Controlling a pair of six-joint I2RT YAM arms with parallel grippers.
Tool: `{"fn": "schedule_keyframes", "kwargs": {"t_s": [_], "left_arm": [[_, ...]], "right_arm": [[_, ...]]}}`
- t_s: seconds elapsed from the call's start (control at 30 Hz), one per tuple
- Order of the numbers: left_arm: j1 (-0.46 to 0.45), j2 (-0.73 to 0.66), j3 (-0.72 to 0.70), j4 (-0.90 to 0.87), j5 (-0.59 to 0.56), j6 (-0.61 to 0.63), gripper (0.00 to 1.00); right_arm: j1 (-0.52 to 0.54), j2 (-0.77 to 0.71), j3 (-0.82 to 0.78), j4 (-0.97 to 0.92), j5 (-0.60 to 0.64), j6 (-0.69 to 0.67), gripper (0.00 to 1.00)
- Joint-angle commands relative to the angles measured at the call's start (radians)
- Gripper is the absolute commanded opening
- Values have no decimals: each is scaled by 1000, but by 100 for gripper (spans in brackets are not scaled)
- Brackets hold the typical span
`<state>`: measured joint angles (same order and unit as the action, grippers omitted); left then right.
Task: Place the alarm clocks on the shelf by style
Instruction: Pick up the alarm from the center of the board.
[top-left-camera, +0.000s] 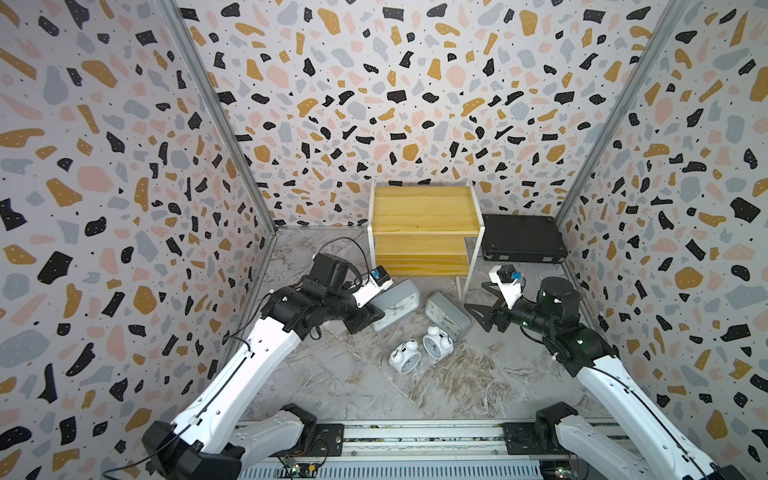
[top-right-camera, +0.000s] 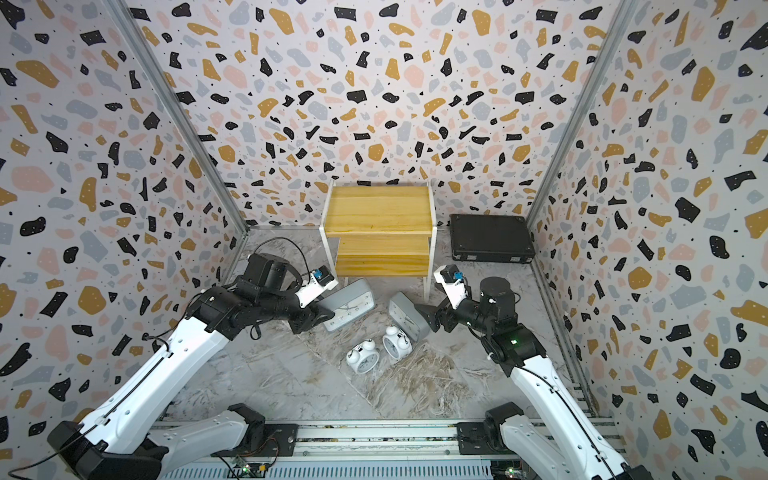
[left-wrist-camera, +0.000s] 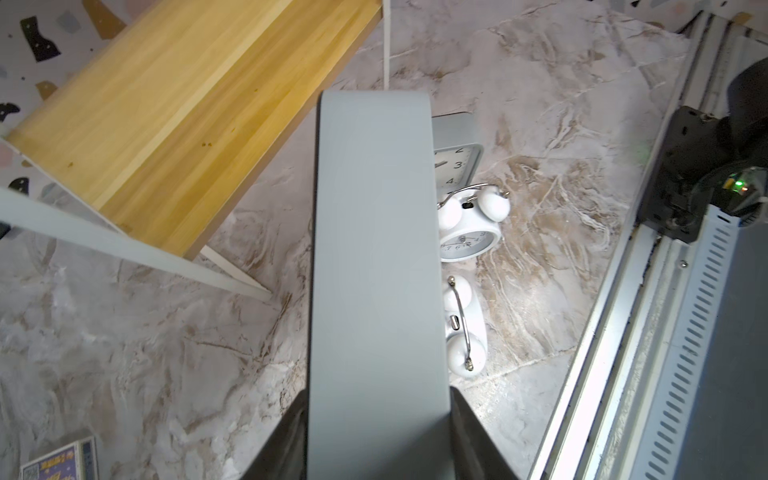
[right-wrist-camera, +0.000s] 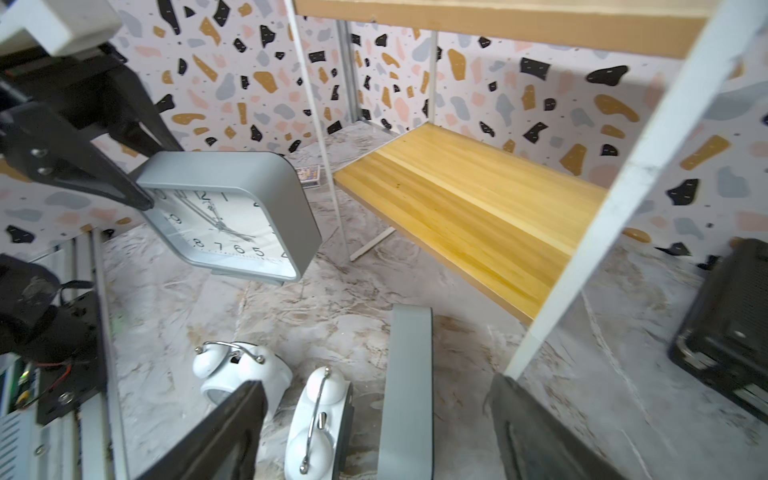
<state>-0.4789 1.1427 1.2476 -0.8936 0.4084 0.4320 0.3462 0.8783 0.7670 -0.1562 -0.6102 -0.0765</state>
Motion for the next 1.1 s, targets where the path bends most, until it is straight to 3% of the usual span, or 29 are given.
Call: {"fn": "schedule_keyframes", "kwargs": {"t_s": [0.0, 0.2, 0.43, 0.63, 1.07], "left_arm": [[-3, 34, 99, -61, 154, 130, 17], [-3, 99, 208, -159, 312, 276, 18], [-3, 136, 255, -191, 400, 364, 19], [-4, 185, 300, -189, 417, 364, 20], [-25, 243, 341, -185, 411, 355, 20]], "right_arm": [[-3, 29, 73, -39, -161, -79, 91], [-3, 70, 113, -34, -280, -119, 94], [-3, 126, 170, -74, -373, -147, 94], [-3, 181, 215, -88, -471, -140, 90], [2, 224, 249, -89, -525, -143, 89]]}}
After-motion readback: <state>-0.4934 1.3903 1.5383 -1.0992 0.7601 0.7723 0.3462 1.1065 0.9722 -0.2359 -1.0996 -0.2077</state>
